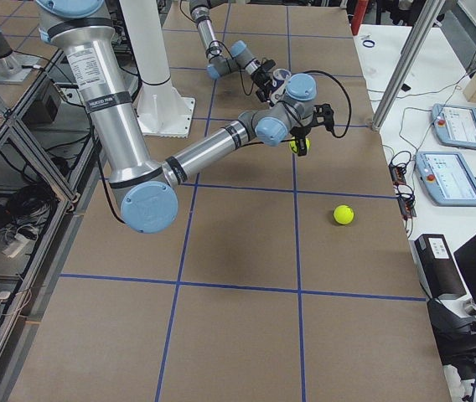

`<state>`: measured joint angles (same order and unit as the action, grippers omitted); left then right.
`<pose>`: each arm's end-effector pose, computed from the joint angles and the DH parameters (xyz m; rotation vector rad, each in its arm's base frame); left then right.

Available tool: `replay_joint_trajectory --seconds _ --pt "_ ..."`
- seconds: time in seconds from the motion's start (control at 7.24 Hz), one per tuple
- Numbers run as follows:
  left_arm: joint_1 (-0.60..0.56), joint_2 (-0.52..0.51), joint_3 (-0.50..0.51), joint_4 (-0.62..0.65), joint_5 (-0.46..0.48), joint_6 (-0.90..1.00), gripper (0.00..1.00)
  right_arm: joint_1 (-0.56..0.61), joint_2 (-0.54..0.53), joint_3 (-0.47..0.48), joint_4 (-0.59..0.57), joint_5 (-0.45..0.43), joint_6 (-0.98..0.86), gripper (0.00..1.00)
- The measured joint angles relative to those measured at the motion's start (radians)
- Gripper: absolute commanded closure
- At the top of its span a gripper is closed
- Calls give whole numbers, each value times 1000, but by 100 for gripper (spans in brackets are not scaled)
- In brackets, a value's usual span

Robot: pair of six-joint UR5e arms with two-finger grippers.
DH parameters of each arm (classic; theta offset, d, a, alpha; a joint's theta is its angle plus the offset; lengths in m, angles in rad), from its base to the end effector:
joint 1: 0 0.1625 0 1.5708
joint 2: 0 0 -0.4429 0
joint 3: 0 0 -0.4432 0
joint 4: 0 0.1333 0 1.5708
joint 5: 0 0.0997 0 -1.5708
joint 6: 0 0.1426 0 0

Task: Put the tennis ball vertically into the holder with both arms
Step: 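Carry the tennis ball with the right gripper over the can's opening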

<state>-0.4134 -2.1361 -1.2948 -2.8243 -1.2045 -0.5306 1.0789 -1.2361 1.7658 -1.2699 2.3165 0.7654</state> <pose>0.6566 -0.4894 0.3141 1.2274 0.9443 0.2143 -0.2854 -0.6101 0.3539 0.2261 -1.0280 -0.0617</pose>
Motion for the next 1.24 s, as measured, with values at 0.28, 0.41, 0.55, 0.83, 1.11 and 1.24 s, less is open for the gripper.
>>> replay_joint_trajectory --seconds 0.28,0.41,0.55,0.83,1.11,1.24 --pt "0 -2 7 -1 5 -1 7 -5 35 0 -2 2 12 100" --pt "0 -4 8 -1 5 -2 7 -18 74 0 -10 3 45 100" --pt "1 -8 9 0 5 -2 7 -36 129 3 -30 4 105 100" --pt "1 -18 9 0 5 -2 9 -76 244 10 -77 3 236 100" --pt "2 -22 9 0 5 -1 9 -144 342 8 -108 -46 345 100" --pt "2 -22 9 0 5 0 9 -196 385 3 -115 -98 393 100"
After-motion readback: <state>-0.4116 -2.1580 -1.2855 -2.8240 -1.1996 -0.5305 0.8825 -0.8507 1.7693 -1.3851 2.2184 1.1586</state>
